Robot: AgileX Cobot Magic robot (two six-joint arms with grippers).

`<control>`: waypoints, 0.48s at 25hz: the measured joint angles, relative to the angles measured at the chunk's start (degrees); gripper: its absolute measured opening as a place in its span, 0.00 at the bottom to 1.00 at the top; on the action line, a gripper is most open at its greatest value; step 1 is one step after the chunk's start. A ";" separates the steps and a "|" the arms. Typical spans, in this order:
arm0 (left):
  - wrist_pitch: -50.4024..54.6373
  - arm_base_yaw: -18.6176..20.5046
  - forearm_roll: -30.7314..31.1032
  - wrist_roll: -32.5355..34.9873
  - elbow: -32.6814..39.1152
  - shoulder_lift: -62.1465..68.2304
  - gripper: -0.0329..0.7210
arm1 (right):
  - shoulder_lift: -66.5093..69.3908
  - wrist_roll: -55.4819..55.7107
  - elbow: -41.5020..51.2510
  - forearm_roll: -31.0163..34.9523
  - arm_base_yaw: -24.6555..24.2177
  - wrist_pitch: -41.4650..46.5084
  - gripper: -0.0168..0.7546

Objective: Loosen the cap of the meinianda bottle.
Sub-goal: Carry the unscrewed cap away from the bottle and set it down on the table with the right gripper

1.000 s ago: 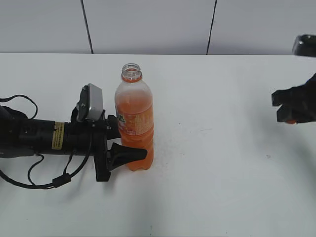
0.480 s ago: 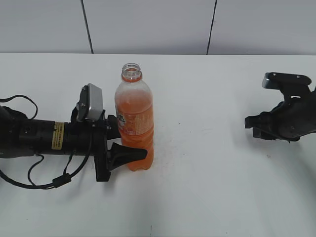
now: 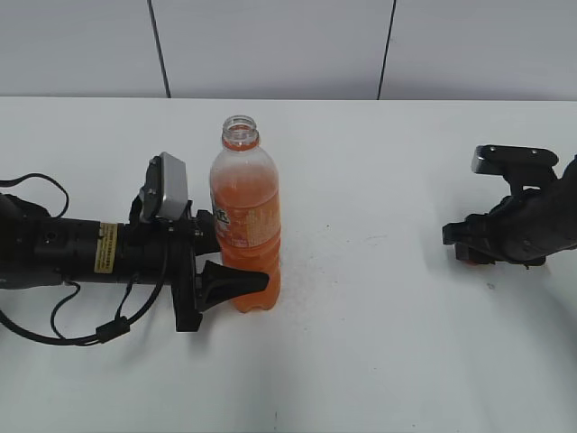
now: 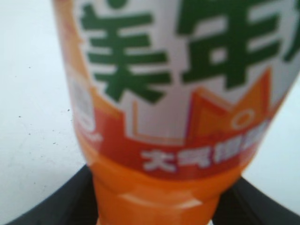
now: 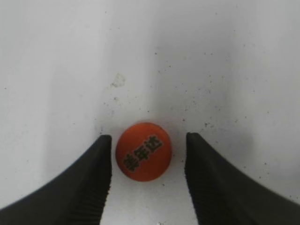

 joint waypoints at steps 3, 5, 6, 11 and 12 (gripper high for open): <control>0.00 0.00 0.00 0.00 0.00 0.00 0.58 | 0.00 0.00 0.00 -0.42 0.00 0.00 0.65; 0.05 0.00 0.00 0.00 0.00 0.00 0.58 | 0.00 -0.02 0.00 -0.45 0.00 -0.04 0.75; 0.05 0.00 0.00 0.00 0.00 0.00 0.58 | 0.00 -0.02 0.00 -0.45 0.00 -0.04 0.77; -0.08 1.04 1.66 -0.05 0.00 0.00 0.65 | -0.38 -0.02 0.00 -0.45 0.18 0.21 0.77; -0.01 1.61 2.49 -0.12 0.00 0.00 0.71 | -0.72 -0.06 0.00 -0.45 0.25 0.27 0.77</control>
